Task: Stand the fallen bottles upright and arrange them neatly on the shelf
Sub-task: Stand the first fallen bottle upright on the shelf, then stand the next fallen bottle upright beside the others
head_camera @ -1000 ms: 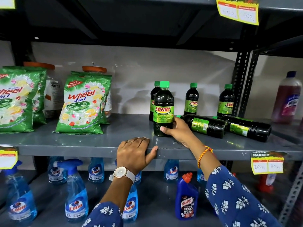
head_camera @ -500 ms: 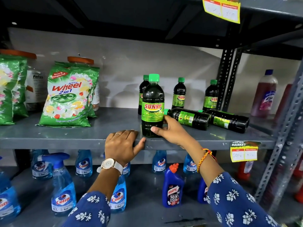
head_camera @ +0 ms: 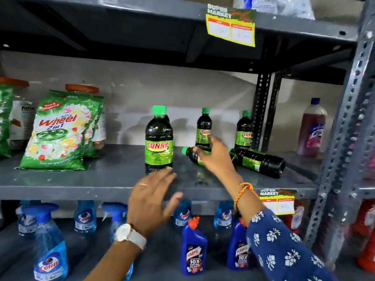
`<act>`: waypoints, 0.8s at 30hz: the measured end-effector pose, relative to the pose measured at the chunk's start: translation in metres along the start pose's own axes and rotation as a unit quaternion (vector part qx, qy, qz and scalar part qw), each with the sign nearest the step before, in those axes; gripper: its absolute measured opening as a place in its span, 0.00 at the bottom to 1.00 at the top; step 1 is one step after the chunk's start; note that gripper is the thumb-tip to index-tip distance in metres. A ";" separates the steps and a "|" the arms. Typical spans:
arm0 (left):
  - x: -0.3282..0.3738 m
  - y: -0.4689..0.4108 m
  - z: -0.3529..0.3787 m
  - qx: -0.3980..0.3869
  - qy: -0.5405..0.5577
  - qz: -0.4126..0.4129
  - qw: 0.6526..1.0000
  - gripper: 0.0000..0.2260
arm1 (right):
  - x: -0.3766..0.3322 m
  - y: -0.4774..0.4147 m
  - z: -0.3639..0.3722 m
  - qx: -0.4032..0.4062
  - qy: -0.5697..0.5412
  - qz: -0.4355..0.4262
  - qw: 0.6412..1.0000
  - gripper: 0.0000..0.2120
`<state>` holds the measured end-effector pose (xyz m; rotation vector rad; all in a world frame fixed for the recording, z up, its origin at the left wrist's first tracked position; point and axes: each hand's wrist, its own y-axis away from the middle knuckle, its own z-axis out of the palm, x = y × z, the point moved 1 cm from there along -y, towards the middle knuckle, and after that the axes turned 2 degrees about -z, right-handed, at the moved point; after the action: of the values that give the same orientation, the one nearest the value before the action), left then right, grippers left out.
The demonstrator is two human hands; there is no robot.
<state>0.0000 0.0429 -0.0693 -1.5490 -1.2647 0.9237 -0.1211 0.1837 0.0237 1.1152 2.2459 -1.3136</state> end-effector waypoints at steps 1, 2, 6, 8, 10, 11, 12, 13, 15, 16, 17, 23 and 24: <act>0.013 -0.005 0.011 -0.040 -0.007 0.032 0.999 0.21 | 0.008 -0.012 -0.008 0.013 0.052 -0.006 0.999 0.27; 0.024 -0.011 0.022 -0.081 -0.021 0.043 0.996 0.23 | 0.014 -0.023 -0.013 0.000 0.109 -0.010 0.994 0.28; 0.046 -0.024 0.057 -0.181 -0.096 -0.020 0.979 0.27 | 0.029 -0.039 -0.006 -0.124 0.327 0.019 0.937 0.42; 0.049 -0.026 0.063 -0.192 -0.117 -0.042 0.973 0.26 | 0.037 -0.040 -0.002 -0.139 0.354 0.038 0.924 0.40; 0.049 -0.028 0.064 -0.183 -0.124 -0.052 0.974 0.27 | 0.043 -0.043 0.000 -0.127 0.344 0.044 0.929 0.36; 0.050 -0.029 0.064 -0.176 -0.126 -0.055 0.975 0.27 | 0.045 -0.043 0.000 -0.118 0.346 0.032 0.930 0.34; 0.050 -0.029 0.064 -0.169 -0.129 -0.056 0.975 0.26 | 0.047 -0.043 -0.002 -0.108 0.345 0.021 0.932 0.31; 0.050 -0.029 0.065 -0.162 -0.133 -0.056 0.976 0.25 | 0.048 -0.042 -0.005 -0.094 0.334 0.010 0.938 0.30; 0.051 -0.028 0.065 -0.155 -0.138 -0.060 0.976 0.24 | 0.053 -0.042 -0.010 -0.055 0.256 0.010 0.965 0.29; 0.052 -0.028 0.066 -0.152 -0.139 -0.060 0.977 0.24 | 0.056 -0.042 -0.013 -0.031 0.181 0.020 0.983 0.29; 0.052 -0.028 0.067 -0.148 -0.141 -0.060 0.977 0.24 | 0.059 -0.043 -0.015 -0.005 0.084 0.029 0.996 0.28; 0.052 -0.027 0.068 -0.159 -0.148 -0.066 0.974 0.24 | 0.069 -0.026 -0.018 0.006 -0.294 0.047 0.955 0.09; 0.053 -0.027 0.068 -0.160 -0.150 -0.065 0.973 0.24 | 0.072 -0.025 -0.017 0.002 -0.297 0.042 0.954 0.08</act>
<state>-0.0611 0.1088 -0.0650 -1.5849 -1.7823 0.9258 -0.1842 0.2246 0.0043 0.6800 1.7327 -1.3857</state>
